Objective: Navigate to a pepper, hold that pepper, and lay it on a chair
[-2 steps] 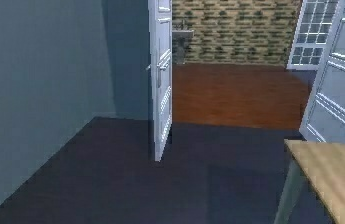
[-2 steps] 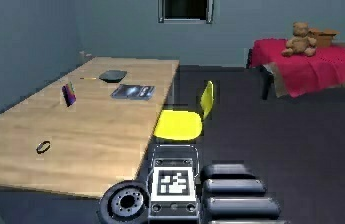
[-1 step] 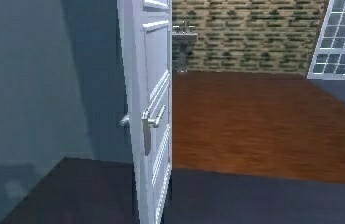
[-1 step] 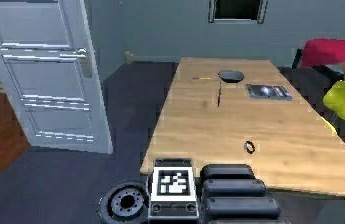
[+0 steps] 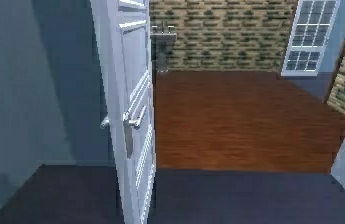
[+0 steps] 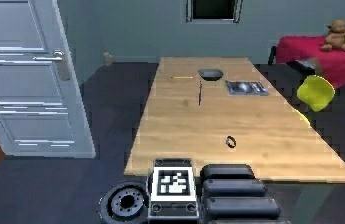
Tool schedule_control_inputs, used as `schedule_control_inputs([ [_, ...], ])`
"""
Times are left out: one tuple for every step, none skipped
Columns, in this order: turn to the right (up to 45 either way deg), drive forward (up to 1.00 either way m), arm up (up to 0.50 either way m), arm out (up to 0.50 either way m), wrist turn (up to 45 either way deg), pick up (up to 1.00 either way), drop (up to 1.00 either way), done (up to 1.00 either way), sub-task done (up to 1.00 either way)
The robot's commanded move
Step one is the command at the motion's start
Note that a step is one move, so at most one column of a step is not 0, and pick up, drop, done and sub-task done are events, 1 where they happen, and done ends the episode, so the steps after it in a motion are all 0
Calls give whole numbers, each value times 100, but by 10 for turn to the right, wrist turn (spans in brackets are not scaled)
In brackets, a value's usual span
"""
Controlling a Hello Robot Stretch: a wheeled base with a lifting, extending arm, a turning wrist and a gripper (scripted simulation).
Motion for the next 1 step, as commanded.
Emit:
schedule_control_inputs([
  [0, 45, 0, 0, 0, 0, 0, 0, 0],
])
